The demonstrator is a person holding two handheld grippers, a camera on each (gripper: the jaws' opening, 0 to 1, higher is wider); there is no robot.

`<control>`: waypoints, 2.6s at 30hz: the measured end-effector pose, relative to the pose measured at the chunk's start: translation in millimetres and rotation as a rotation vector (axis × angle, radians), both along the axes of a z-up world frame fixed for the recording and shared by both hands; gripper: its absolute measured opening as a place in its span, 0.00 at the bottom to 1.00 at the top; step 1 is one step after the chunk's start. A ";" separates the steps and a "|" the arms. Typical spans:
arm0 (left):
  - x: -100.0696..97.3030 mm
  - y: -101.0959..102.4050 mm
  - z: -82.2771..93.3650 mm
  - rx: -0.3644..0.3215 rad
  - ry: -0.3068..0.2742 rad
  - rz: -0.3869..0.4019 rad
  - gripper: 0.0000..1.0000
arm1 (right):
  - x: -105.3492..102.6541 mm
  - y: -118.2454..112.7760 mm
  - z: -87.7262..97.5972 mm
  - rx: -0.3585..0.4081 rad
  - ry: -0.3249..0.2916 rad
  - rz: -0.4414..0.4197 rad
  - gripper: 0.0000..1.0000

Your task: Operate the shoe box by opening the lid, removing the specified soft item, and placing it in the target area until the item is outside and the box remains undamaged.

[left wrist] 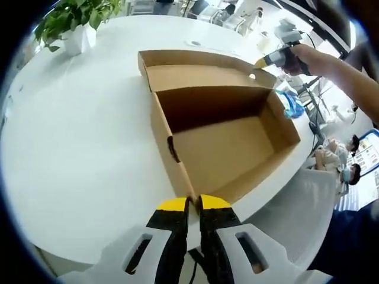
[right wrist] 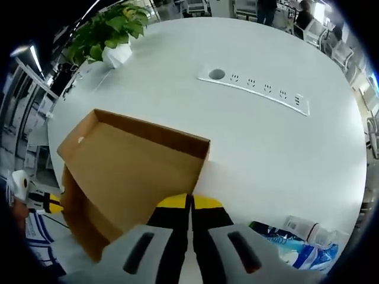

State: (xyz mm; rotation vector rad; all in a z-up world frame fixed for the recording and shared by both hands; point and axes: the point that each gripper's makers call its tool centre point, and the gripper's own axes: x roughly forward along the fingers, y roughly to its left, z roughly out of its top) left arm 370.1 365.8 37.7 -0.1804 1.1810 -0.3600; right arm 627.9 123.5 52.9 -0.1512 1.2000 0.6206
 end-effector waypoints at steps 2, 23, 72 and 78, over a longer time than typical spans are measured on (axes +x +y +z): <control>0.6 0.0 -0.2 0.001 -0.002 0.002 0.02 | -0.2 -1.6 4.2 0.004 -0.003 -0.003 0.00; 3.1 -1.2 -0.1 0.019 -0.025 0.032 0.02 | -4.7 -5.2 40.0 0.072 -0.094 0.003 0.00; 4.1 -0.8 0.3 0.103 -0.112 0.094 0.01 | -78.6 -26.3 85.0 0.105 -0.420 0.065 0.00; 3.9 -0.6 0.3 0.106 -0.127 0.103 0.01 | -84.5 -27.0 86.7 0.113 -0.437 0.052 0.00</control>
